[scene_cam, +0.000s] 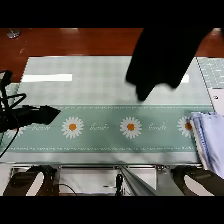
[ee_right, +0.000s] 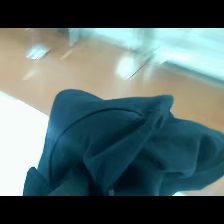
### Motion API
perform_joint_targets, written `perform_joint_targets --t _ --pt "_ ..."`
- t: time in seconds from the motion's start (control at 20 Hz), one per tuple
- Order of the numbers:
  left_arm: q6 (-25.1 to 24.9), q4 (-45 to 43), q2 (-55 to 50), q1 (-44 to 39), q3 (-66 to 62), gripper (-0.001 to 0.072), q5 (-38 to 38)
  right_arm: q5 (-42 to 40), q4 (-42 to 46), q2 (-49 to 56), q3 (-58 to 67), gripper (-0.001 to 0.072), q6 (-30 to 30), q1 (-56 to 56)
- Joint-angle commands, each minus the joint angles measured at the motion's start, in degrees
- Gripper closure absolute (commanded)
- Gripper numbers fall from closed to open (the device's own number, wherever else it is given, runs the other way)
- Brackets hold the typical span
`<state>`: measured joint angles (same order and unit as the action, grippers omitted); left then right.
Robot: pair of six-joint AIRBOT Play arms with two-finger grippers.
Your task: Fold the shirts.
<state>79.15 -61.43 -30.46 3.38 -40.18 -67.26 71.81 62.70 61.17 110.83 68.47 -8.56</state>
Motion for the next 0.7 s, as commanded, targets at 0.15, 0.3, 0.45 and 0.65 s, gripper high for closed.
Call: perform_joint_targets --t 0.15,0.3,0.45,0.65 --pt "0.2 0.2 0.76 0.07 1.09 0.0004 4.72 -6.51 -2.38 0.72 -29.68 0.0681 4.15 -18.45" --pt "0.22 0.2 0.76 0.07 1.09 0.0004 4.85 -15.19 -10.23 7.43 -43.98 0.068 7.96 -25.66" --pt "0.24 0.24 0.76 0.04 1.36 0.0004 4.61 -19.47 -19.89 16.5 -46.25 0.0583 6.86 -31.61" --pt "0.2 0.17 0.76 0.07 1.66 0.0003 2.73 -14.05 -25.51 18.88 -42.84 0.0083 3.02 -27.26"
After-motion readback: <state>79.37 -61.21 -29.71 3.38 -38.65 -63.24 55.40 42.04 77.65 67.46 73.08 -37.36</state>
